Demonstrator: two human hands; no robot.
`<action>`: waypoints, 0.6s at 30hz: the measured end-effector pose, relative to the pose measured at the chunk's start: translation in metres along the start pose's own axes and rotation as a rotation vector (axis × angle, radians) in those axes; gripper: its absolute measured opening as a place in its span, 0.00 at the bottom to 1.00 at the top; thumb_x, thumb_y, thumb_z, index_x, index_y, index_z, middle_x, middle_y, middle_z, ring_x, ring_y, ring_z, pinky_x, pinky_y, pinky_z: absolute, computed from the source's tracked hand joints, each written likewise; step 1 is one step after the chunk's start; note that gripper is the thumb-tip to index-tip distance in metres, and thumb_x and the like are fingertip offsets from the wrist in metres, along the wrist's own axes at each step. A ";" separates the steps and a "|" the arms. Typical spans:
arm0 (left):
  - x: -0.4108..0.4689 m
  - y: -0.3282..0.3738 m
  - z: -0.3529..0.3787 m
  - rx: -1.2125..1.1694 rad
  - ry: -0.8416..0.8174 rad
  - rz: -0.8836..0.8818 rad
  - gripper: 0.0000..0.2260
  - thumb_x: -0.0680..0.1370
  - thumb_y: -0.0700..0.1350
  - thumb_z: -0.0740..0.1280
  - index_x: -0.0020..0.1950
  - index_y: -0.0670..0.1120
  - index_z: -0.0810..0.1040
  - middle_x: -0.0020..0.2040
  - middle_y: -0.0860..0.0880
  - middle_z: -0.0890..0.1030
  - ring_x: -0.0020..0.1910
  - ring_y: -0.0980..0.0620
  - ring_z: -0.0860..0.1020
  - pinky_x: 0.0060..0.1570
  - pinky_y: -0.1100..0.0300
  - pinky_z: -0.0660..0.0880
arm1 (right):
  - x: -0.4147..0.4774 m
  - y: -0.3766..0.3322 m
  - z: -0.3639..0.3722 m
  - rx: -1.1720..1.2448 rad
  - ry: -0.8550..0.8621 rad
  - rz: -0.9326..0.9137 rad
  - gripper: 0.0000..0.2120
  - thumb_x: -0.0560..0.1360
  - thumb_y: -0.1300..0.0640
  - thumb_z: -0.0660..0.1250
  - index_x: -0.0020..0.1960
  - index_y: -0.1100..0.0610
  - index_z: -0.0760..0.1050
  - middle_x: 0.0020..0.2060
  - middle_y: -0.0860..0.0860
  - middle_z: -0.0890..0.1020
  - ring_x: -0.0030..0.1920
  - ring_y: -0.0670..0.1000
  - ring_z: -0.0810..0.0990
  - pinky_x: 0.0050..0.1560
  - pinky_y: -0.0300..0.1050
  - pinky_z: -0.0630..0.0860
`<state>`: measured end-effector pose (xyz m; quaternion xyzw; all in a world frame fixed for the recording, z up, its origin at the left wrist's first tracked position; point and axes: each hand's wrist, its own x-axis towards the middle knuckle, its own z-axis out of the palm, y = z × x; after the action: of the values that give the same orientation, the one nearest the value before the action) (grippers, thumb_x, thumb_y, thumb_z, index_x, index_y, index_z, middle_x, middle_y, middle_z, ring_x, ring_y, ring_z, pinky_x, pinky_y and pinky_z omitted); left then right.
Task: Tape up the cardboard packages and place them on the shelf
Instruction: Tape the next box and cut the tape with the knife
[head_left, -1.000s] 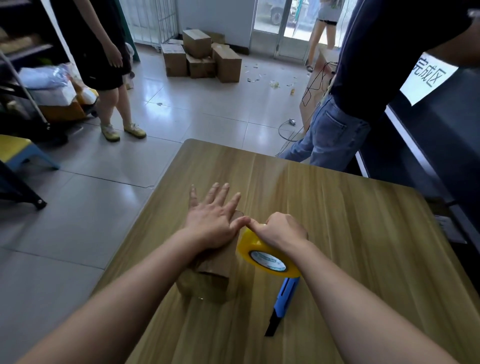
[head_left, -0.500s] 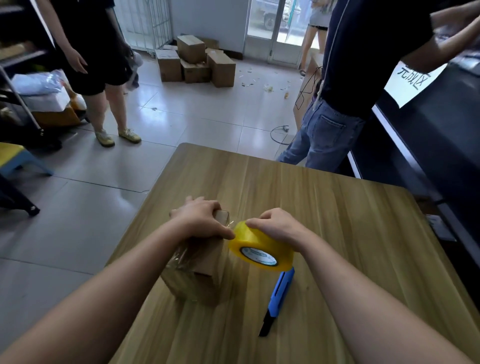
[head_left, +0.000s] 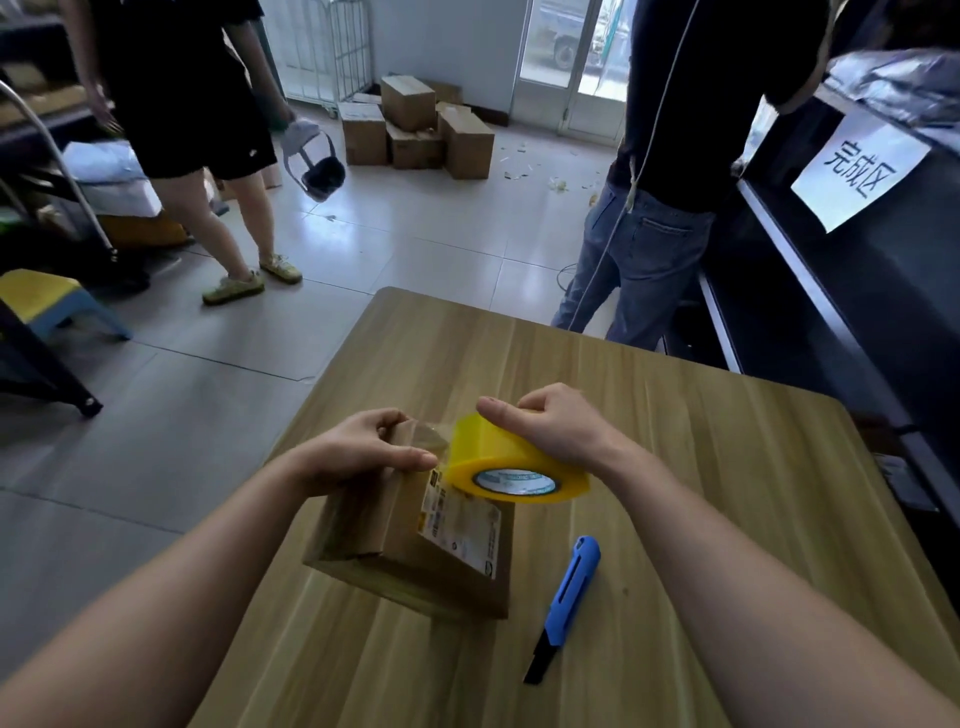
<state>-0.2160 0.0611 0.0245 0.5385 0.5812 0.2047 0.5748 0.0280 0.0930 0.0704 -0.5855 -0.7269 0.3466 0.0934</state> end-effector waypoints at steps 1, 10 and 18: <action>-0.001 -0.003 -0.002 -0.032 -0.006 0.007 0.38 0.51 0.63 0.81 0.56 0.52 0.75 0.54 0.47 0.80 0.50 0.49 0.81 0.47 0.58 0.80 | -0.002 0.001 -0.001 0.053 -0.028 -0.007 0.37 0.62 0.22 0.59 0.44 0.55 0.81 0.40 0.49 0.83 0.43 0.50 0.82 0.47 0.48 0.79; -0.001 -0.045 -0.030 -0.137 -0.019 0.008 0.53 0.48 0.62 0.82 0.68 0.45 0.68 0.61 0.45 0.78 0.55 0.48 0.80 0.51 0.55 0.79 | 0.005 0.022 0.016 -0.104 -0.009 0.016 0.28 0.69 0.26 0.62 0.30 0.50 0.71 0.27 0.44 0.71 0.31 0.46 0.73 0.37 0.45 0.69; 0.004 -0.068 -0.039 -0.251 -0.059 0.024 0.41 0.54 0.55 0.83 0.62 0.40 0.74 0.55 0.40 0.82 0.55 0.39 0.80 0.61 0.35 0.71 | 0.014 0.041 0.013 -0.127 -0.055 0.094 0.40 0.65 0.21 0.59 0.56 0.54 0.82 0.49 0.49 0.83 0.48 0.52 0.81 0.54 0.56 0.79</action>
<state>-0.2760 0.0567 -0.0259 0.4748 0.5275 0.2669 0.6520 0.0492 0.1039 0.0313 -0.6142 -0.7213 0.3195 0.0195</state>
